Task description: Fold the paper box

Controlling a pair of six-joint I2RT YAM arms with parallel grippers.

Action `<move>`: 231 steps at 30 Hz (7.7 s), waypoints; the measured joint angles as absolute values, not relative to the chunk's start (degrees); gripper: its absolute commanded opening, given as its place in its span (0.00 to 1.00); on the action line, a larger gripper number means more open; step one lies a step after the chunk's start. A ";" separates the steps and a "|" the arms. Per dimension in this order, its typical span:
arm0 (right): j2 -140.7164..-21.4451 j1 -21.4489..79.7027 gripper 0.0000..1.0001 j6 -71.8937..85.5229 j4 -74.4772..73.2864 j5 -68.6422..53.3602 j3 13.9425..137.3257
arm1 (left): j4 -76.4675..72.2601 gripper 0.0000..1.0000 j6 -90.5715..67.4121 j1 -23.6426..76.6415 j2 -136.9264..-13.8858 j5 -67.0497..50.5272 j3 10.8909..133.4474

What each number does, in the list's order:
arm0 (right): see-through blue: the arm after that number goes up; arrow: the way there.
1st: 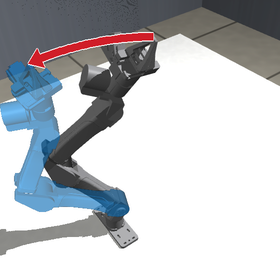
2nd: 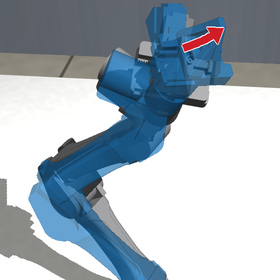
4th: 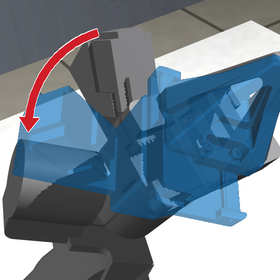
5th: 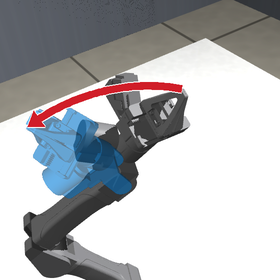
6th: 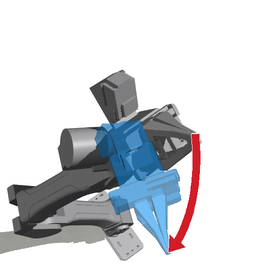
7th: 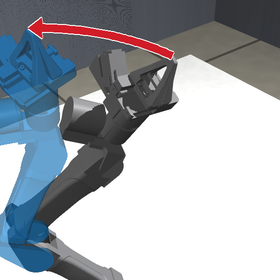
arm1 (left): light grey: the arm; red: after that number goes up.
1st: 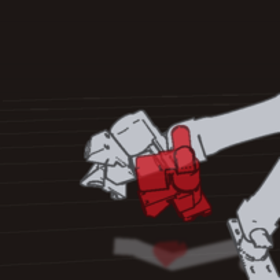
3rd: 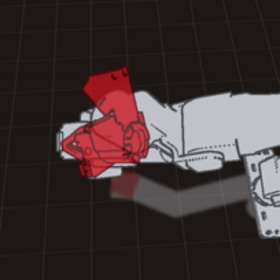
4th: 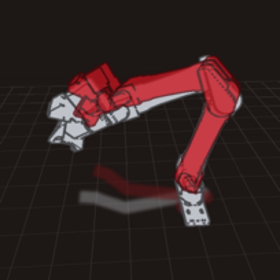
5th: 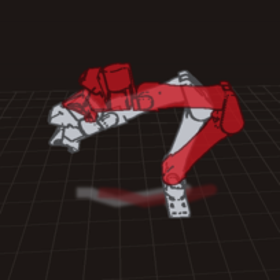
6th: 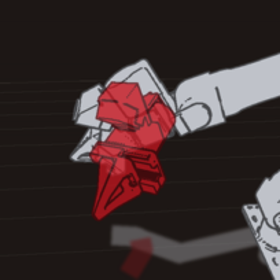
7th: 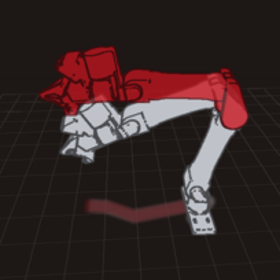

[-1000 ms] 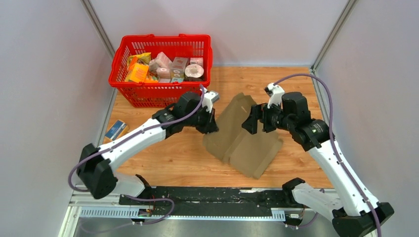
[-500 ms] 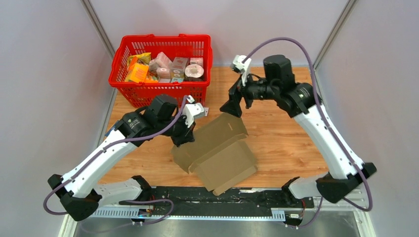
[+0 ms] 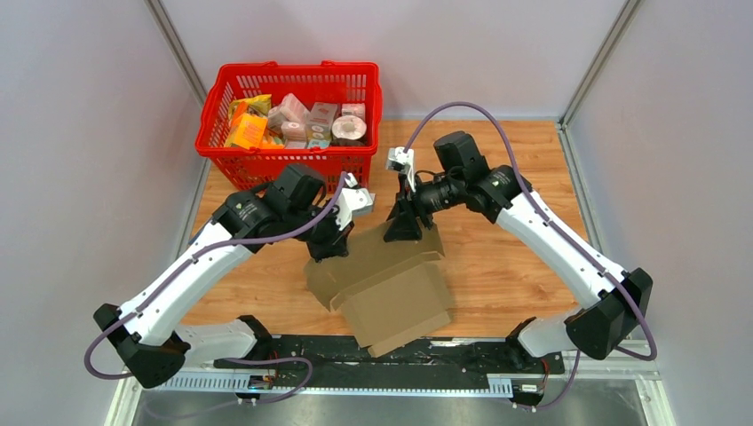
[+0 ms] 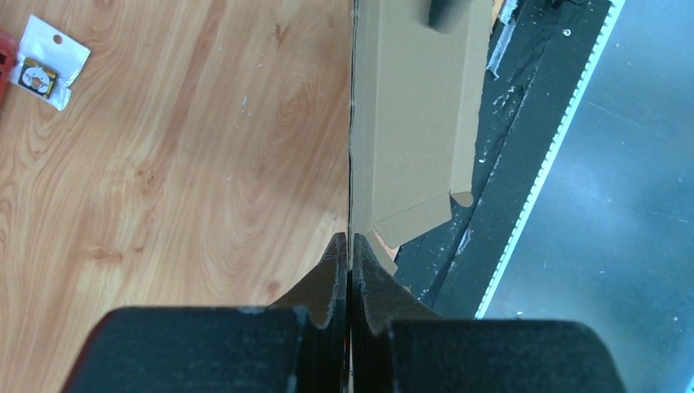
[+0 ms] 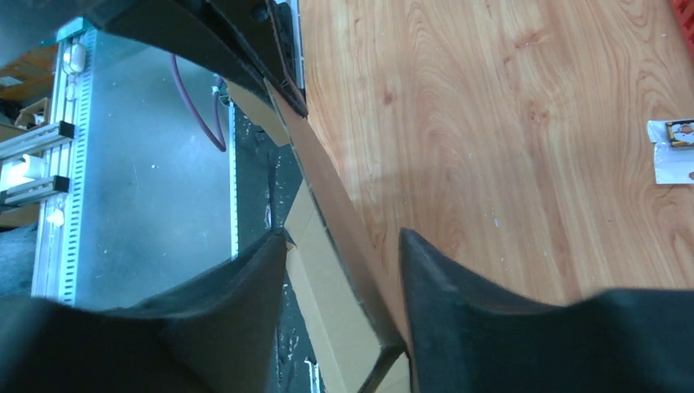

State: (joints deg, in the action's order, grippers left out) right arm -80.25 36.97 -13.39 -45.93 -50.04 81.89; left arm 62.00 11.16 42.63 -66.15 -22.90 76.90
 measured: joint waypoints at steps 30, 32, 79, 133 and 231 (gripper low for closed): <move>-65.01 37.82 0.00 14.28 -21.58 -37.74 67.83 | 37.04 0.93 -15.18 36.88 -29.80 9.74 47.51; -64.71 37.78 0.00 14.85 -21.45 -38.35 67.79 | 36.10 0.84 -15.25 34.52 -30.81 9.21 47.40; -81.45 42.57 0.62 -16.84 -43.97 -34.11 88.73 | 31.77 0.00 -6.90 26.13 -35.94 -29.58 46.54; -79.18 41.54 0.00 1.78 -28.42 -31.35 78.78 | 47.09 0.02 -20.60 47.55 -64.66 13.56 86.43; -84.34 39.70 0.00 -4.69 -35.11 -28.99 78.13 | 23.38 0.44 -29.17 29.30 -47.16 -15.40 50.35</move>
State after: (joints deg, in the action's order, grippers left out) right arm -84.33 39.70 -4.69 -35.11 -28.99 78.13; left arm 23.38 -29.17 29.30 -47.16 -15.40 50.35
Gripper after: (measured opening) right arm 0.010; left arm 0.437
